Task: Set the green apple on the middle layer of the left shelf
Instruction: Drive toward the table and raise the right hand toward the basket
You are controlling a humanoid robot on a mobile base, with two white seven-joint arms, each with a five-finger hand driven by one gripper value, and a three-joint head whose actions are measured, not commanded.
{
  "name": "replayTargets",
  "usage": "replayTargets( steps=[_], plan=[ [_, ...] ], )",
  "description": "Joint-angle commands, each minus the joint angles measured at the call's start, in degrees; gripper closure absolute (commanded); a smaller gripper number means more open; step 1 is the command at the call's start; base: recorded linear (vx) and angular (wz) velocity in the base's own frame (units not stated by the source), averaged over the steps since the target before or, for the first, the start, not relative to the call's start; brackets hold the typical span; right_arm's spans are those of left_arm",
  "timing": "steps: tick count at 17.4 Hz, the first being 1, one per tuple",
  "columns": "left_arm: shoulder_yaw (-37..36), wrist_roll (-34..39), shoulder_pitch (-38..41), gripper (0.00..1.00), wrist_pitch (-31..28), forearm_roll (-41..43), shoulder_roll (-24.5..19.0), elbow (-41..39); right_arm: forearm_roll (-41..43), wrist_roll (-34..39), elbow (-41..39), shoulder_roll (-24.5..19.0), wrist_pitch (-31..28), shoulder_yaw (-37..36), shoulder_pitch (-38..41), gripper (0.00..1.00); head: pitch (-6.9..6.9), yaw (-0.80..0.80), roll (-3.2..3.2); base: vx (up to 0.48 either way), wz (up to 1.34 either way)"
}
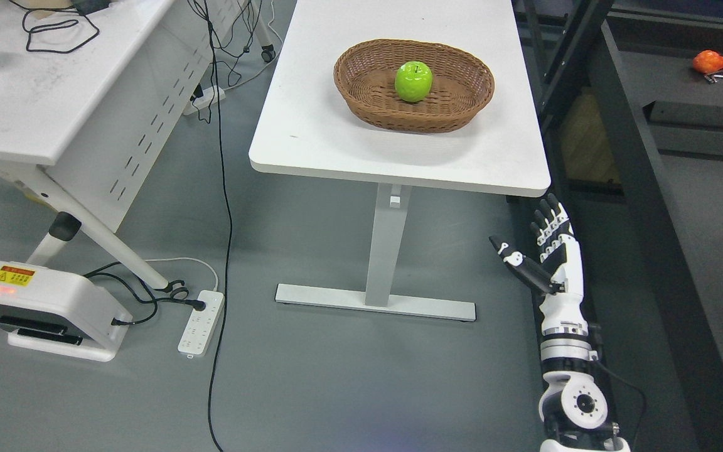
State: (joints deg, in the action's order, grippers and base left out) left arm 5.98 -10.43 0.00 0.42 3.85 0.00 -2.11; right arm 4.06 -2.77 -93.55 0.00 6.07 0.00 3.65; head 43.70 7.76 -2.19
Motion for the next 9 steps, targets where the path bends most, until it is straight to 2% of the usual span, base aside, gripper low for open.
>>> replayTargets(
  steps=[1,7,9],
  plan=[
    [0.0,0.0,-1.2,0.0,0.0,0.0,-1.0,0.0,0.0,0.0,0.0,1.0,0.0,1.0,0.0,0.0,0.0,0.0,0.0,0.0,0.0],
    [0.0,0.0,-1.2,0.0,0.0,-0.1,-1.0,0.0,0.6,-0.3,0.6,1.0,0.1,-0.6,0.0,0.0,0.0,0.0,0.0,0.0,0.0],
    [0.0,0.0,-1.2,0.0,0.0,0.0,-1.0,0.0,-1.5,-0.2,1.3,1.0,0.7,0.3,0.0,0.0,0.0,0.0,0.0,0.0,0.0]
  ],
)
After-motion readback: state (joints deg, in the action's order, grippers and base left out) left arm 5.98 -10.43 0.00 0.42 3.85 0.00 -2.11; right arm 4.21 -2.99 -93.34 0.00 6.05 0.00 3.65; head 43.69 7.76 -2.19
